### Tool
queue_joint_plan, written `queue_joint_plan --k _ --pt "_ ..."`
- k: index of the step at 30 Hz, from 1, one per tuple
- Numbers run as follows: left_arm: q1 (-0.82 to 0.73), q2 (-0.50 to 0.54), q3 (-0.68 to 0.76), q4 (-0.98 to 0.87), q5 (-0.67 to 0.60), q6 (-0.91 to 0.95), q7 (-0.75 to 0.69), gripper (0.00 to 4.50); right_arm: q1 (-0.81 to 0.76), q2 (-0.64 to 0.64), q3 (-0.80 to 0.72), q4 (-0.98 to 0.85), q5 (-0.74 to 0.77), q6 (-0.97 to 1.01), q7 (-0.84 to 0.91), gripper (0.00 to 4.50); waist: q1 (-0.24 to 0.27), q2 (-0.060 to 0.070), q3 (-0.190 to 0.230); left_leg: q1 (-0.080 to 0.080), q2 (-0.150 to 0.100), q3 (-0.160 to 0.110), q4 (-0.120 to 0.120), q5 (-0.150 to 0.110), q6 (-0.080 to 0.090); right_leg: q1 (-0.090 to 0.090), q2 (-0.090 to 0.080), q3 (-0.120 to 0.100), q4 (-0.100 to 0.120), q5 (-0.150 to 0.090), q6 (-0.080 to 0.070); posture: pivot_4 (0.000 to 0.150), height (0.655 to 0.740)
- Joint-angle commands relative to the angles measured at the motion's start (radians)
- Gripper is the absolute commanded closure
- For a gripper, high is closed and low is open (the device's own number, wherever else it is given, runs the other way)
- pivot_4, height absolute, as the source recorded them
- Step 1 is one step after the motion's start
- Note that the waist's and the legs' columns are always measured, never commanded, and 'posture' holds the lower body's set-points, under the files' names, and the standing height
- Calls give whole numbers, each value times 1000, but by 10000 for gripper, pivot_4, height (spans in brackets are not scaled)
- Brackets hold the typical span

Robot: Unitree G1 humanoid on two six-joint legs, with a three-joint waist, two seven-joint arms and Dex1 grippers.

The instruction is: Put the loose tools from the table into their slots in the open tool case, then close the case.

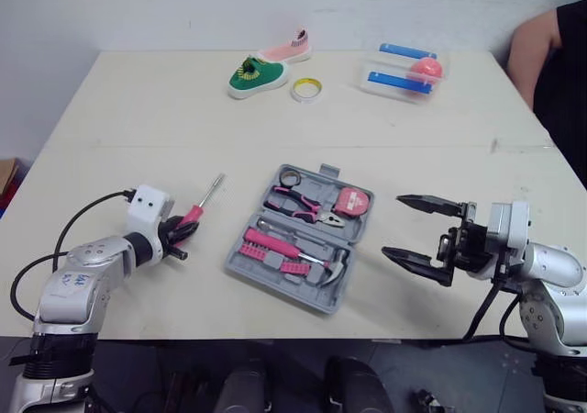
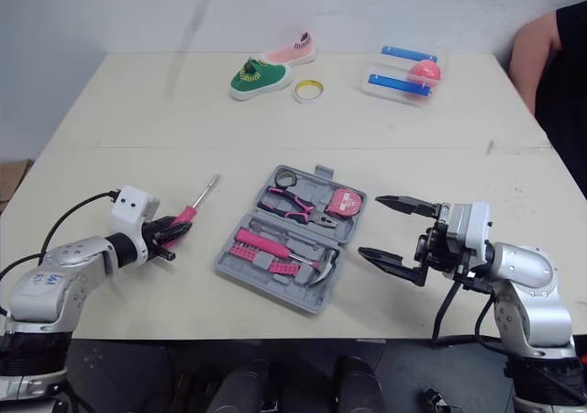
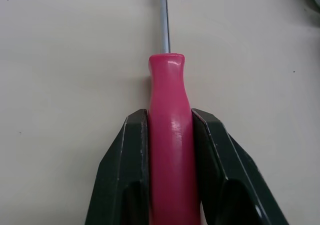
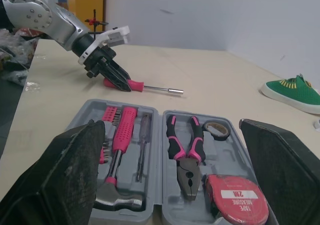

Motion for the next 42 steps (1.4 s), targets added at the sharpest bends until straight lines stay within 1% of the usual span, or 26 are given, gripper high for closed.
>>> queue_joint_plan --k 1,3,5,8,12,14,15,17,19,20,23,25,27,31,35,42 --pt "9 4 24 5 -1 -93 -58 39387 14 -16 -41 -26 1 -18 -14 0 3 0 0 0 0 0 0 0 0 0 0 0 0 0 0 1500 7400" --pt "-10 20 60 18 -18 -260 -164 39387 32 -30 -60 -10 -13 -38 -3 0 5 0 0 0 0 0 0 0 0 0 0 0 0 0 0 1500 7400" --pt "-29 44 78 27 -31 -387 -266 39387 46 -43 -76 8 -25 -57 7 0 6 -1 0 -1 0 0 0 0 0 -1 0 -1 -1 0 0 1500 7400" --pt "-67 112 55 -18 -78 -449 -447 39387 66 -59 -96 41 -31 -75 21 0 8 -1 1 -1 0 0 0 0 0 -1 0 -1 -1 0 0 1500 7400" --pt "-102 175 -6 -78 -101 -488 -602 39387 81 -71 -112 74 -38 -91 28 0 6 -1 1 -1 0 2 0 0 1 0 1 -1 -1 0 0 1500 7400" --pt "-125 219 -80 -98 -53 -517 -680 39387 84 -78 -115 83 -46 -91 25 0 4 0 1 -1 0 2 0 0 1 0 3 -1 -1 0 0 1500 7400" --pt "-131 230 -100 -98 -40 -526 -698 39387 84 -80 -114 85 -47 -91 24 0 3 0 1 -1 0 3 0 0 1 0 3 -1 -1 0 0 1500 7400" --pt "-182 240 -187 -103 13 -559 -748 39387 89 -92 -107 79 -50 -79 22 0 3 0 1 0 0 3 0 0 1 0 5 -2 -1 0 0 1500 7400" --pt "-237 234 -278 -113 71 -572 -780 39387 102 -103 -96 67 -50 -66 27 0 5 0 1 0 0 3 0 1 1 -1 5 -2 -1 0 0 1500 7400" --pt "-253 230 -301 -113 89 -577 -789 39387 106 -106 -94 61 -49 -62 27 0 6 0 1 0 -1 3 1 1 1 -1 5 -2 -1 0 0 1500 7400" --pt "-313 215 -411 -122 172 -523 -797 39387 125 -113 -83 28 -49 -40 21 0 7 0 1 0 -1 3 1 2 2 -1 5 -1 -1 0 0 1500 7400" --pt "-339 201 -466 -132 212 -525 -811 39387 128 -113 -83 4 -48 -25 4 0 7 0 1 -1 -2 3 1 2 2 -1 5 -1 0 0 0 1500 7400" --pt "-351 202 -490 -134 244 -507 -812 39387 133 -112 -85 -15 -46 -14 -7 0 6 0 1 -1 -2 3 1 2 3 -1 5 -1 2 0 0 1500 7400" --pt "-355 206 -517 -99 312 -554 -812 39387 143 -112 -89 -39 -46 3 -21 0 4 0 1 -1 -1 3 1 2 3 -1 5 -1 1 0 0 1500 7400" --pt "-365 173 -528 -80 341 -581 -802 39387 158 -113 -89 -65 -44 19 -33 0 8 -1 2 -1 -2 3 2 3 4 -1 5 -1 2 0 0 1500 7400" --pt "-356 169 -534 -80 355 -577 -825 39387 157 -115 -92 -76 -46 34 -41 0 8 -1 2 -2 -2 1 2 3 4 -1 4 0 1 1 1 1500 7400"
